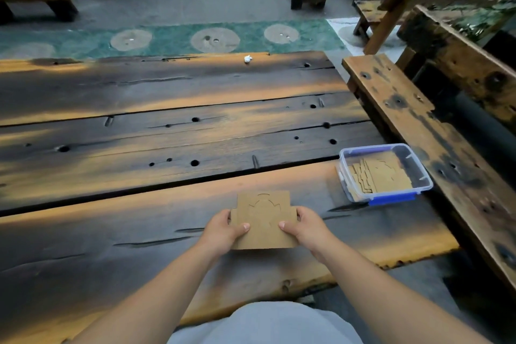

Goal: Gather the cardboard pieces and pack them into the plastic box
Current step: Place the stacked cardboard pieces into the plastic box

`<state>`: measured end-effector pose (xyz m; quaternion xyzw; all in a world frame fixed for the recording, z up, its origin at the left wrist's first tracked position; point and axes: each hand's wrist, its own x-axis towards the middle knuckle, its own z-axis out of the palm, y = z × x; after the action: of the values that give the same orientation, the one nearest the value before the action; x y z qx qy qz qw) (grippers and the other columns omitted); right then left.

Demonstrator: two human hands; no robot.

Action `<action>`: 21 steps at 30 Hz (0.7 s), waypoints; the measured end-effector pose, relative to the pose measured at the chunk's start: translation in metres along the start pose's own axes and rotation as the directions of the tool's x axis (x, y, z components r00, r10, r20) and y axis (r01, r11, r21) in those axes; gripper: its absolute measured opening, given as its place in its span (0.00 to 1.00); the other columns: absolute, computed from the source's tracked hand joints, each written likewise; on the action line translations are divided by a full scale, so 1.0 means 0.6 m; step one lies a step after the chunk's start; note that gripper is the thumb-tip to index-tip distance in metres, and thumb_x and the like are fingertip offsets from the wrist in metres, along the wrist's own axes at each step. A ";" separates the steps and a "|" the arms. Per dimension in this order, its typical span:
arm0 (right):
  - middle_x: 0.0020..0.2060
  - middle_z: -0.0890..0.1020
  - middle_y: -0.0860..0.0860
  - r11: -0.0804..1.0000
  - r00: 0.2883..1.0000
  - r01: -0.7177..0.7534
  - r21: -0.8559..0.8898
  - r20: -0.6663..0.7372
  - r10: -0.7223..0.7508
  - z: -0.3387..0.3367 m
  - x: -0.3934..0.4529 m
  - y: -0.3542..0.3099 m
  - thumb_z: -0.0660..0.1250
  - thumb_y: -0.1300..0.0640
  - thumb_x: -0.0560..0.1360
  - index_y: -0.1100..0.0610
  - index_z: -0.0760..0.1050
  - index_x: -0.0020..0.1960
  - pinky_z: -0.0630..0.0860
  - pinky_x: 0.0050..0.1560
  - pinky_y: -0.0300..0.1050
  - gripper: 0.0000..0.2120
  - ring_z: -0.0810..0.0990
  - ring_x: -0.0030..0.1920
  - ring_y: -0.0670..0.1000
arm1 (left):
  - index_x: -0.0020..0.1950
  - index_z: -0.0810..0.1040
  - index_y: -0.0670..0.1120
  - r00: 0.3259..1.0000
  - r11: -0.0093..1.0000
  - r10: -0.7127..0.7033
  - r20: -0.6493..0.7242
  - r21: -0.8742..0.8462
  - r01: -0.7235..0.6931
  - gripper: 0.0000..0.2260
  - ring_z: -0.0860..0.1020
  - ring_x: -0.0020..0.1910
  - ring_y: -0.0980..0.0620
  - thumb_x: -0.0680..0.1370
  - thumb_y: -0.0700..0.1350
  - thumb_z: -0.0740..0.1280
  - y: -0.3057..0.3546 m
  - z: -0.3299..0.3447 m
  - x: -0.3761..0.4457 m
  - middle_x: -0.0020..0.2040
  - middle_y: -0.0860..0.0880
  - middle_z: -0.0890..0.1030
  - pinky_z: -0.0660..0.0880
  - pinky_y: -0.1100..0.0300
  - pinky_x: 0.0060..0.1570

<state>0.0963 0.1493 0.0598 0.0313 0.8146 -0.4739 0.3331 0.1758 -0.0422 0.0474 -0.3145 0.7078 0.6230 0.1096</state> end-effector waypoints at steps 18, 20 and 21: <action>0.52 0.83 0.51 0.998 0.997 0.011 -0.066 -0.081 -0.017 -0.316 0.074 0.089 0.73 0.56 0.72 0.54 0.78 0.57 0.78 0.58 0.52 0.14 0.80 0.53 0.51 | 0.59 0.76 0.46 0.997 0.993 -0.041 -0.058 0.110 0.047 0.14 0.80 0.51 0.48 0.75 0.44 0.71 0.119 0.324 0.062 0.53 0.48 0.81 0.77 0.48 0.56; 0.52 0.83 0.51 0.995 0.995 0.030 -0.091 -0.093 -0.038 -0.360 0.091 0.102 0.73 0.56 0.72 0.54 0.78 0.56 0.77 0.57 0.50 0.13 0.80 0.52 0.51 | 0.59 0.76 0.46 0.996 0.991 -0.045 -0.074 0.124 0.053 0.14 0.80 0.51 0.48 0.75 0.45 0.71 0.140 0.369 0.078 0.53 0.48 0.82 0.77 0.48 0.56; 0.52 0.83 0.51 0.995 0.994 0.031 -0.100 -0.098 -0.040 -0.382 0.100 0.109 0.73 0.56 0.72 0.54 0.78 0.56 0.77 0.56 0.49 0.13 0.80 0.52 0.52 | 0.59 0.77 0.46 0.996 0.990 -0.043 -0.077 0.132 0.052 0.14 0.80 0.51 0.48 0.74 0.45 0.71 0.150 0.391 0.086 0.54 0.48 0.82 0.77 0.48 0.56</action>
<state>-0.0436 0.3510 0.0516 0.0242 0.8529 -0.4371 0.2844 0.0276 0.1672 0.0454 -0.3459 0.7439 0.5593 0.1191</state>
